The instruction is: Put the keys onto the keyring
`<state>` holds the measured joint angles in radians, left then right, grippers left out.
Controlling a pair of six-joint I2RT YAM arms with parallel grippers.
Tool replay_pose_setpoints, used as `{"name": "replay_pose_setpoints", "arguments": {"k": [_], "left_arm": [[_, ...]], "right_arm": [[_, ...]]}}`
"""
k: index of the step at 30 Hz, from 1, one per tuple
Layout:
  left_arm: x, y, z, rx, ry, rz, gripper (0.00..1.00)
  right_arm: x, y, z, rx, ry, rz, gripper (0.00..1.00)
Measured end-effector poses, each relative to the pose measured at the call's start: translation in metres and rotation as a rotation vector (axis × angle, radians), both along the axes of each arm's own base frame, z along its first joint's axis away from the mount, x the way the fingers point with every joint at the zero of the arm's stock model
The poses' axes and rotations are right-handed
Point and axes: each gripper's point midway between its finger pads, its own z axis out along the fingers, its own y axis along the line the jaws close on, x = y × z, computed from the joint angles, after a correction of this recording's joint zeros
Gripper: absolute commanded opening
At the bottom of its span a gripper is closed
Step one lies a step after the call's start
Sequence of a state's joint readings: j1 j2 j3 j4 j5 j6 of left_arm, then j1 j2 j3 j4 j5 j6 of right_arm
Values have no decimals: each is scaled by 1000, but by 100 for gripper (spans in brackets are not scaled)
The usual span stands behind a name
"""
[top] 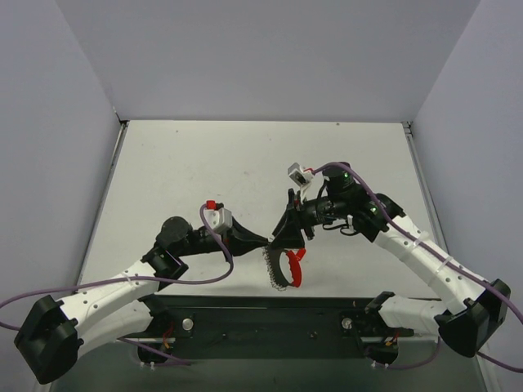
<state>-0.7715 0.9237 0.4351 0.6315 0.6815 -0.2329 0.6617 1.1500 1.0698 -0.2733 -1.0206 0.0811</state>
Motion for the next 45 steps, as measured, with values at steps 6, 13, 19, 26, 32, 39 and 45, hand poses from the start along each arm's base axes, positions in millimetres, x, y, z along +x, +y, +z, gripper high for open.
{"name": "replay_pose_setpoints", "arguments": {"k": [6, 13, 19, 26, 32, 39, 45], "left_arm": [[1, 0, 2, -6, -3, 7, 0], [1, 0, 2, -8, 7, 6, 0], [-1, 0, 0, -3, 27, -1, 0], [5, -2, 0, 74, 48, 16, 61], [9, 2, 20, 133, 31, 48, 64], [7, 1, 17, 264, 77, 4, 57], [-1, -1, 2, 363, 136, -72, 56]], "right_arm": [[1, 1, -3, -6, 10, 0, 33], [4, 5, -9, -20, 29, -1, 16], [6, 7, -13, -26, 32, 1, 0], [7, 7, -16, -42, 39, -14, 0], [6, 3, -22, -89, 60, -14, 0], [3, -4, -17, -155, 43, 17, 0], [-10, -10, -18, -207, 47, 69, 0]]}}
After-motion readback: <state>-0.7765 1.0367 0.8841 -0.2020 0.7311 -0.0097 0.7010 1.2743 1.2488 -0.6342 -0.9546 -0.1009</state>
